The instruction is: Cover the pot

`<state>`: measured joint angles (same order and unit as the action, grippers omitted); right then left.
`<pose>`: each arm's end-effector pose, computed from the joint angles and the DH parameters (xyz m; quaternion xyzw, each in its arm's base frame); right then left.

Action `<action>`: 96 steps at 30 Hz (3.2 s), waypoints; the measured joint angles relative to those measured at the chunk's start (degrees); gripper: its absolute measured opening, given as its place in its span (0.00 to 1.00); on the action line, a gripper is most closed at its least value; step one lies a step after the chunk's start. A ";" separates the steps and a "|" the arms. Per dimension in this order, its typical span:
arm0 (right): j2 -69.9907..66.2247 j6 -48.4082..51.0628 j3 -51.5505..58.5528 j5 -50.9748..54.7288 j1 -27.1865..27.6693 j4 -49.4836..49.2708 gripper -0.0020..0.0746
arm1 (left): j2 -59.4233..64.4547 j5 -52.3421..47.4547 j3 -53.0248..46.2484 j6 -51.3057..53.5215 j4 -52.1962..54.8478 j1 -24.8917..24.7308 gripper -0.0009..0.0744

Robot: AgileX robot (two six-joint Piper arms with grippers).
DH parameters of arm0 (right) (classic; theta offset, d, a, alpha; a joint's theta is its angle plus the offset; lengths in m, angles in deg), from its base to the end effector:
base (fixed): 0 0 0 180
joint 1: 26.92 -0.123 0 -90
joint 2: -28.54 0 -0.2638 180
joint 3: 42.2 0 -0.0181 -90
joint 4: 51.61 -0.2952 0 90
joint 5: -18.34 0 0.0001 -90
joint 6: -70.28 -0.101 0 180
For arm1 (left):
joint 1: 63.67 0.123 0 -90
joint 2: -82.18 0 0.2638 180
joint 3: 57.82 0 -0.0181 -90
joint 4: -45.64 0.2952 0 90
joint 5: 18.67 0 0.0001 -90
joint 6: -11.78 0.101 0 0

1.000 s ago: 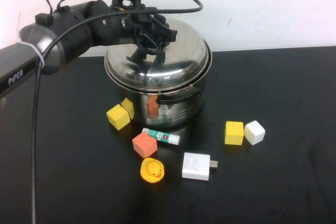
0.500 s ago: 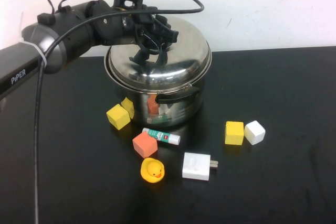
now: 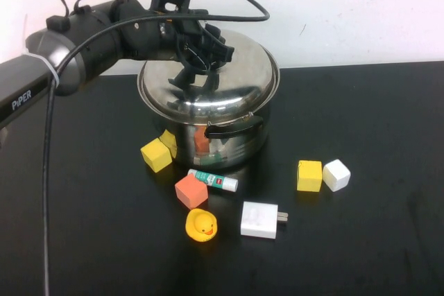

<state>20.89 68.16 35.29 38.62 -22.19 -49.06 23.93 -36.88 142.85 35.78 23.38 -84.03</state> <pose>0.1279 -0.0122 0.1742 0.0356 0.7947 -0.0326 0.6051 0.4838 -0.1923 0.2612 0.2013 0.8323 -0.1289 0.5002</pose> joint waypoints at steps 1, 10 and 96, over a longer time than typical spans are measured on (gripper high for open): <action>0.00 0.00 0.00 0.00 0.00 0.00 0.02 | 0.00 -0.09 0.00 0.02 0.00 0.00 0.45; 0.00 0.00 0.00 0.00 0.00 0.00 0.02 | 0.00 1.05 0.09 0.38 0.00 0.00 0.46; 0.00 0.00 0.00 0.00 0.00 0.00 0.02 | -106.96 28.79 -90.42 -44.39 21.49 1.87 0.01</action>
<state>20.89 68.16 35.29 38.62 -22.19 -49.06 -83.03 -8.09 52.43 -8.61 44.86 -82.16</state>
